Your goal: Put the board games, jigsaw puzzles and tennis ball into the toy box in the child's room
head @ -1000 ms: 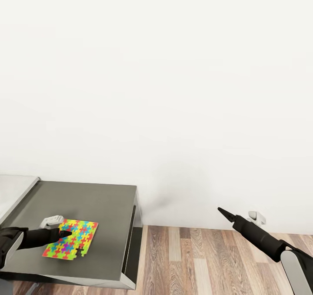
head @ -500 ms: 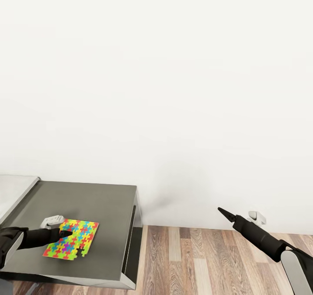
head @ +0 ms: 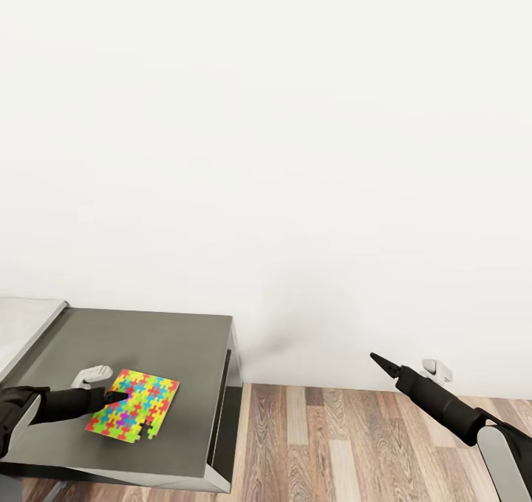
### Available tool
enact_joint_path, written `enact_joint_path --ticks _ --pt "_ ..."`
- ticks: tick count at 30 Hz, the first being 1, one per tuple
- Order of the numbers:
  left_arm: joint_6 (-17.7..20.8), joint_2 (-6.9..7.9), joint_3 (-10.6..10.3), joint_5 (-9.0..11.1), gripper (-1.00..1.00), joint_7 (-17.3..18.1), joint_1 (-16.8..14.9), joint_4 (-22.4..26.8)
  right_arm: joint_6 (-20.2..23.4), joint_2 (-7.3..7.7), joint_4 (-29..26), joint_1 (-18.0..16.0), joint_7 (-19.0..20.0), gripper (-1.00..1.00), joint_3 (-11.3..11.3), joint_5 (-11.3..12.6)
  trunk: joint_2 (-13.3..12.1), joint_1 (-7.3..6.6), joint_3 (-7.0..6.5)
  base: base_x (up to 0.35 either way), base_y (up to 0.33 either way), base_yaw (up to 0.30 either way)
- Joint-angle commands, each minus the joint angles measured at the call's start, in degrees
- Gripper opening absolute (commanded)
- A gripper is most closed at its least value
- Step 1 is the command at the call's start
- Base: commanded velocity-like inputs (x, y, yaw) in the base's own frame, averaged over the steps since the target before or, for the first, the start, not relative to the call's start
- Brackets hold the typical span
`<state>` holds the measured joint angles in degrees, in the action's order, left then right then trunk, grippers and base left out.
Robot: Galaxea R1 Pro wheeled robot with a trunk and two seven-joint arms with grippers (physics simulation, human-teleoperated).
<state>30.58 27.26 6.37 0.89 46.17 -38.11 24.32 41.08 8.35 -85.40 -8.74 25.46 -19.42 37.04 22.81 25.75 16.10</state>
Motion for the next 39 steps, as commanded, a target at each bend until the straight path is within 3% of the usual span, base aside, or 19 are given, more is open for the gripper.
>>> enact_joint_path --ticks 1,5,8,14,39 --pt "0.5 -0.03 0.2 0.1 1.00 0.2 0.0 0.0 0.4 -0.01 0.0 -0.1 0.1 1.00 -0.1 0.1 0.1 0.03 0.10 0.000 0.000 0.000" --pt "0.5 -0.09 0.1 0.1 1.00 2.2 0.0 0.0 0.4 0.00 0.0 -0.1 0.1 1.00 -0.1 0.1 0.1 0.03 0.10 0.000 0.000 0.000" --pt "0.5 -0.10 -1.1 0.0 1.00 5.1 0.0 0.0 0.4 0.00 0.0 -0.1 0.1 1.00 -0.1 0.1 0.1 0.03 0.10 0.000 0.000 0.000" --pt "0.5 -0.10 -3.0 0.0 1.00 6.5 0.0 0.0 0.4 0.00 0.0 -0.1 0.1 1.00 -0.1 0.1 0.1 0.03 0.10 0.000 0.000 0.000" --pt "0.4 -2.83 -3.3 0.2 1.00 10.2 0.0 0.0 0.4 0.00 0.0 -0.1 0.1 1.00 -0.1 0.1 0.1 0.03 0.10 0.000 0.000 0.000"
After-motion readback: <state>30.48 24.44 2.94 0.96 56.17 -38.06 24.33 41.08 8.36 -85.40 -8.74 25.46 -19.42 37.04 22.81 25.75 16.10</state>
